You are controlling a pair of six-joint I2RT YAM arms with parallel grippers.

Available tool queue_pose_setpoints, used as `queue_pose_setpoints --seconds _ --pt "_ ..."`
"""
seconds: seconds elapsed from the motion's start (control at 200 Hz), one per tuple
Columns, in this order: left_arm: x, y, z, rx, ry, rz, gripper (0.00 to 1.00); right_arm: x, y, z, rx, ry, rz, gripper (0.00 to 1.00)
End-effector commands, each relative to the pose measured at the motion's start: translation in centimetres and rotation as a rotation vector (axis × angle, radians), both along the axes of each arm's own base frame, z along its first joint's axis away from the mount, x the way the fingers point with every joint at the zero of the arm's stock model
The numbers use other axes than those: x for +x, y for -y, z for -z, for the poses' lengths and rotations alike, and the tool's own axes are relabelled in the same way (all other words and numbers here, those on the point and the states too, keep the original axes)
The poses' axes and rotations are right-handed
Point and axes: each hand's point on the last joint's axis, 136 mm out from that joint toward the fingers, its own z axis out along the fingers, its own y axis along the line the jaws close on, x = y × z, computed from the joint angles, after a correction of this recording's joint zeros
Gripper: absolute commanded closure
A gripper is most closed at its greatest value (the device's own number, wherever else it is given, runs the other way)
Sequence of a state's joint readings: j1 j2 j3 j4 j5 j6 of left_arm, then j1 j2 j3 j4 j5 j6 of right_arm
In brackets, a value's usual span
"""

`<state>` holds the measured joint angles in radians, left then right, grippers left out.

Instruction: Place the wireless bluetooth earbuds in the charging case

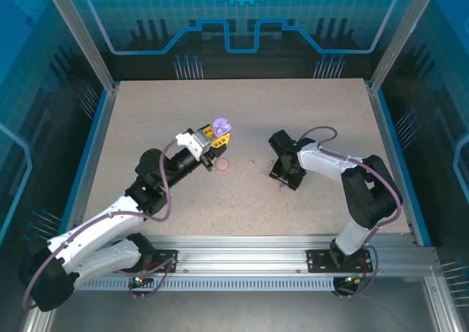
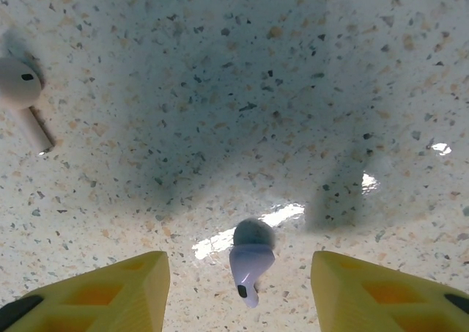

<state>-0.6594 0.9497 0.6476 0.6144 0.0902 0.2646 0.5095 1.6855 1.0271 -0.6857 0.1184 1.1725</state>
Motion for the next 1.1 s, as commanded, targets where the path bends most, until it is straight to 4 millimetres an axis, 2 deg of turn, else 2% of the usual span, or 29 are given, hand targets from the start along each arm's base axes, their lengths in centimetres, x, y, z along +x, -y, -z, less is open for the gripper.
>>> queue_pose_setpoints --seconds 0.0,0.575,0.845,1.096 --pt "-0.5 -0.2 -1.1 -0.015 0.033 0.000 1.00 -0.3 0.2 0.5 0.000 -0.022 0.029 0.48" --pt "-0.5 -0.2 -1.3 -0.014 0.038 0.001 1.00 -0.6 -0.5 1.8 -0.024 -0.057 0.008 0.54" --pt "-0.6 -0.2 -1.3 -0.011 0.043 0.002 1.00 -0.8 -0.4 2.3 -0.032 -0.069 0.000 0.60" --pt "-0.5 -0.1 -1.3 -0.009 0.044 0.002 1.00 -0.7 -1.2 1.7 -0.029 -0.051 -0.022 0.62"
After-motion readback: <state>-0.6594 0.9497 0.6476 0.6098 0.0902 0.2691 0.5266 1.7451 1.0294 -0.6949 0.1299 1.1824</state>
